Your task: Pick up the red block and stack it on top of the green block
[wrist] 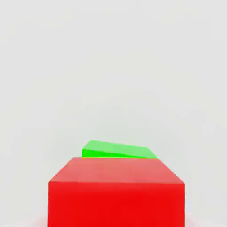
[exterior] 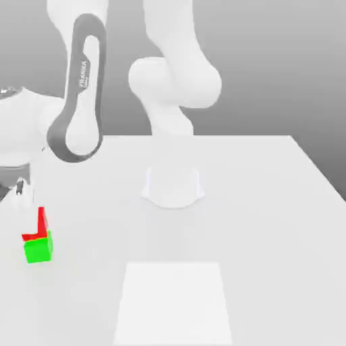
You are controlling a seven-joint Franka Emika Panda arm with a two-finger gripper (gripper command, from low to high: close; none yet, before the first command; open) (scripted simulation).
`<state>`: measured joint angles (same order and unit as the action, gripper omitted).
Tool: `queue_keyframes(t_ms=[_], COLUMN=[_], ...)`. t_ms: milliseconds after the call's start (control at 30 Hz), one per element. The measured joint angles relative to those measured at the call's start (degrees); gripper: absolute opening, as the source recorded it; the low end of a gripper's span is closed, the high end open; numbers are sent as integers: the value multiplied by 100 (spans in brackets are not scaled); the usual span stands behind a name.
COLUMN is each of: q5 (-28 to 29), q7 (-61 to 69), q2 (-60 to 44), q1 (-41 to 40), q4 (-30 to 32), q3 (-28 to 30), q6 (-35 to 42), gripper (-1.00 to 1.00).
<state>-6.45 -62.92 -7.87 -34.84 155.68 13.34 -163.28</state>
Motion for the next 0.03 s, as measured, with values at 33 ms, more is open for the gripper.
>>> queue_keyframes(t_ms=[33], q5=[0], q7=[0], q2=[0], q1=[0], q4=[0], q3=[0], q6=[0], gripper=[100])
